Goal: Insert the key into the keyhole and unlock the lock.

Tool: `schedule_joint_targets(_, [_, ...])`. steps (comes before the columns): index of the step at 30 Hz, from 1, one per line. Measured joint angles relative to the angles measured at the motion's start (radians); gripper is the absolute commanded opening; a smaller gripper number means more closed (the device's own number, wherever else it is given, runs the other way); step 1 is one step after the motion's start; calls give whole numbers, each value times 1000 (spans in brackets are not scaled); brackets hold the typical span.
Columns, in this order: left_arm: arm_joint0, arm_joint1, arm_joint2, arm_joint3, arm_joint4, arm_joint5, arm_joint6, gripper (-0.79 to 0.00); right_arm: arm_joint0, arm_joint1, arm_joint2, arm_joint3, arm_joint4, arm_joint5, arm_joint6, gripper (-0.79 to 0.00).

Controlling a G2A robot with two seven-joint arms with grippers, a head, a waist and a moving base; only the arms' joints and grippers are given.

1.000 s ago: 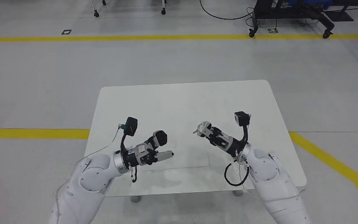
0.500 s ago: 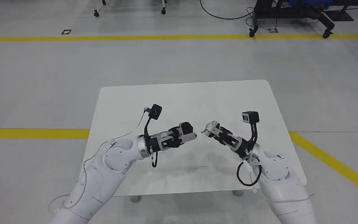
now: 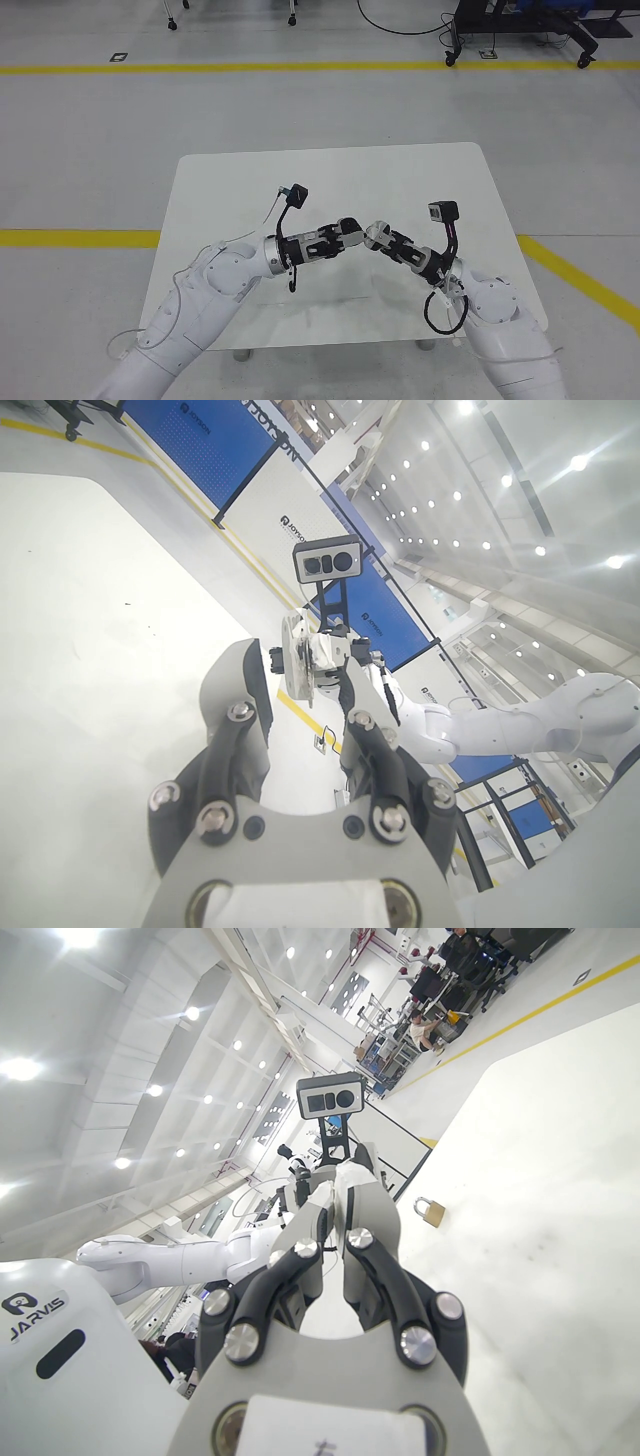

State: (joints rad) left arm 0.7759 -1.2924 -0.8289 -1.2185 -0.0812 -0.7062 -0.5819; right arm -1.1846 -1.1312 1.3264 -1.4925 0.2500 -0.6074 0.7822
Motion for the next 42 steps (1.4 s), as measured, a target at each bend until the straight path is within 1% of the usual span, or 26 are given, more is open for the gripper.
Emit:
schedule_joint_targets(4, [-6, -8, 8, 16, -1, -10, 5, -582, -4, 1, 2, -2, -2, 0, -4, -785])
schedule_joint_targets(7, [-8, -13, 13, 26, 3, -13, 7, -702, -5, 2, 3, -2, -4, 4, -8, -785])
schedule_joint_targets(10, [-11, -18, 17, 37, 7, -13, 9, -785, -5, 3, 2, -2, -9, 8, -13, -785])
schedule_joint_targets(17, [-12, -25, 13, 51, 22, -20, 21, -785, -4, 4, 3, 2, -16, 12, -28, -785])
schedule_joint_targets(18, [-11, -25, 10, 51, 27, -21, 23, -665, -3, 4, 3, 3, -18, 13, -30, -785])
schedule_joint_targets(19, [-9, -25, 8, 50, 32, -21, 24, -520, -2, 4, 3, 4, -18, 13, -33, -785])
schedule_joint_targets(20, [-7, -24, 4, 47, 38, -22, 25, -409, -1, 4, 2, 6, -18, 14, -35, -785])
schedule_joint_targets(21, [-5, -23, 1, 44, 43, -22, 25, -379, 0, 4, 2, 7, -18, 15, -36, -785])
schedule_joint_targets(22, [-3, -23, -1, 40, 48, -22, 25, -369, 1, 4, 1, 7, -18, 16, -37, -785])
schedule_joint_targets(26, [8, -21, -12, 25, 61, -21, 20, -403, 6, 4, -3, 12, -23, 20, -42, -785])
schedule_joint_targets(28, [11, -20, -15, 22, 59, -24, 14, -428, 9, 4, -6, 14, -26, 22, -44, -785])
schedule_joint_targets(29, [12, -20, -16, 20, 57, -26, 9, -453, 11, 4, -9, 15, -28, 23, -46, -785])
schedule_joint_targets(31, [14, -20, -19, 19, 53, -28, 3, -545, 14, 3, -12, 18, -31, 28, -47, -785])
schedule_joint_targets(35, [15, -21, -25, 20, 46, -31, -7, -785, 22, 3, -18, 24, -34, 35, -50, -785])
schedule_joint_targets(42, [16, -22, -32, 23, 52, -28, -13, -785, 30, 2, -22, 31, -36, 36, -56, -785])
